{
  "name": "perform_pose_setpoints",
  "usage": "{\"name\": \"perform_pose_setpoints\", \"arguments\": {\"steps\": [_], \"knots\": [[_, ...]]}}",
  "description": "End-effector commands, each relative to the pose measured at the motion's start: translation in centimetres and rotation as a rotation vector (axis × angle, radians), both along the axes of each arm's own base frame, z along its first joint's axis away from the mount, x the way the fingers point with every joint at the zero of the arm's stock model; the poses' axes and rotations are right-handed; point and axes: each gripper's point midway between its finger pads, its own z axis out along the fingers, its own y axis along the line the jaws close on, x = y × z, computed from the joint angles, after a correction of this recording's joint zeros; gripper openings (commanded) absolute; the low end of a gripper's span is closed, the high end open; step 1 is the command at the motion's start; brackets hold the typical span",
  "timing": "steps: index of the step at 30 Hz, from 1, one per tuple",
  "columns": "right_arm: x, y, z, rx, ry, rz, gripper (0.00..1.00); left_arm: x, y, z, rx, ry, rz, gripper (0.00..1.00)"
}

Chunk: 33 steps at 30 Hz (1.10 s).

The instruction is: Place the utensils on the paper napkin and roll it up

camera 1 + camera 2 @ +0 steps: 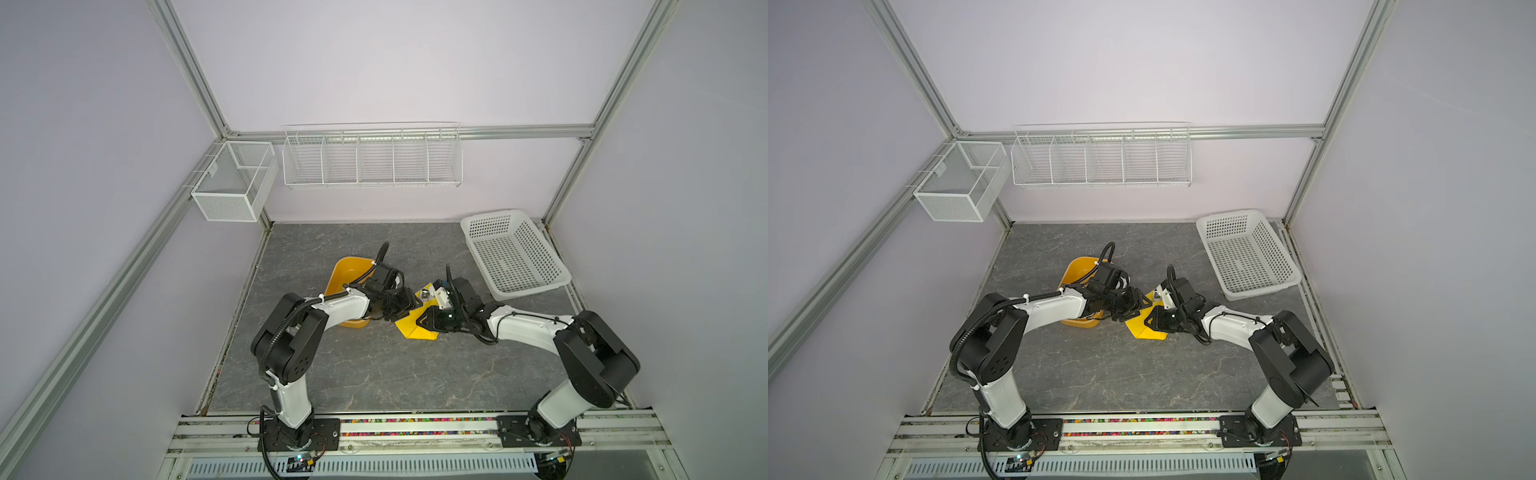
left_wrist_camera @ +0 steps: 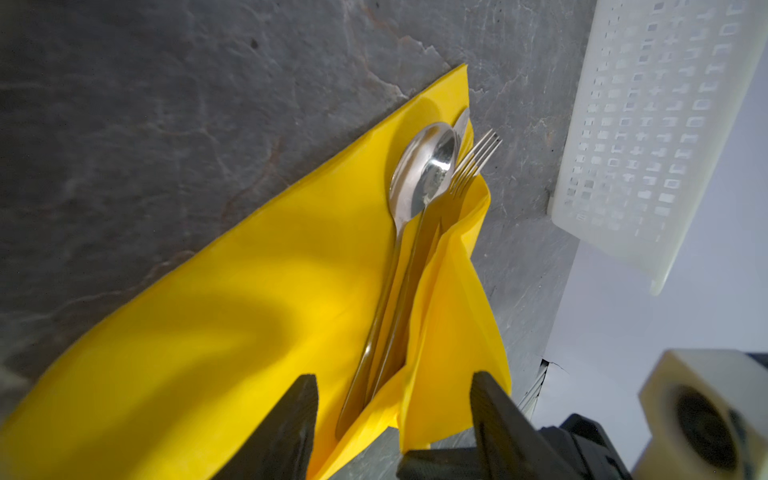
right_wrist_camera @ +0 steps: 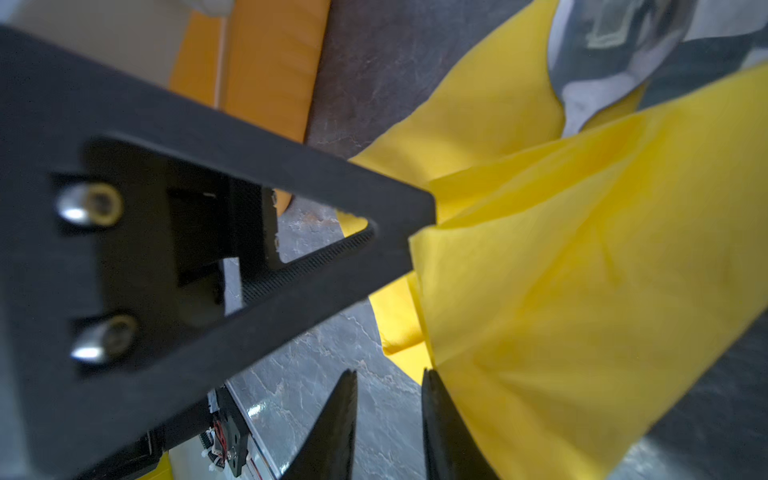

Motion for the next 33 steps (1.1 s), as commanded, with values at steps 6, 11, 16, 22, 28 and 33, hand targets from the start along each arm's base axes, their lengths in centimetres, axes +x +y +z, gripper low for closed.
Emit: {"name": "perform_pose_setpoints", "arguments": {"steps": [6, 11, 16, 22, 28, 33], "knots": [[-0.2, 0.6, -0.8, 0.035, -0.014, 0.019, 0.29, 0.6, 0.1, 0.4, 0.006, -0.017, 0.024, 0.6], [-0.3, 0.5, -1.5, 0.027, -0.001, 0.017, 0.28, 0.9, -0.3, 0.7, -0.008, -0.02, 0.015, 0.58], [-0.3, 0.2, -0.7, 0.027, -0.032, 0.019, 0.28, 0.9, -0.5, 1.0, -0.021, -0.03, 0.008, 0.47], [-0.6, -0.1, 0.5, 0.036, -0.035, 0.024, 0.28, 1.1, -0.6, 1.9, -0.023, -0.053, 0.003, 0.49], [-1.0, -5.5, 2.1, -0.166, -0.081, -0.112, 0.36, 0.6, 0.6, 2.1, 0.015, -0.075, 0.01, 0.38], [-2.2, -10.6, 2.4, -0.264, -0.07, -0.269, 0.55, -0.5, 1.3, 3.2, 0.026, -0.116, -0.004, 0.31]]}}
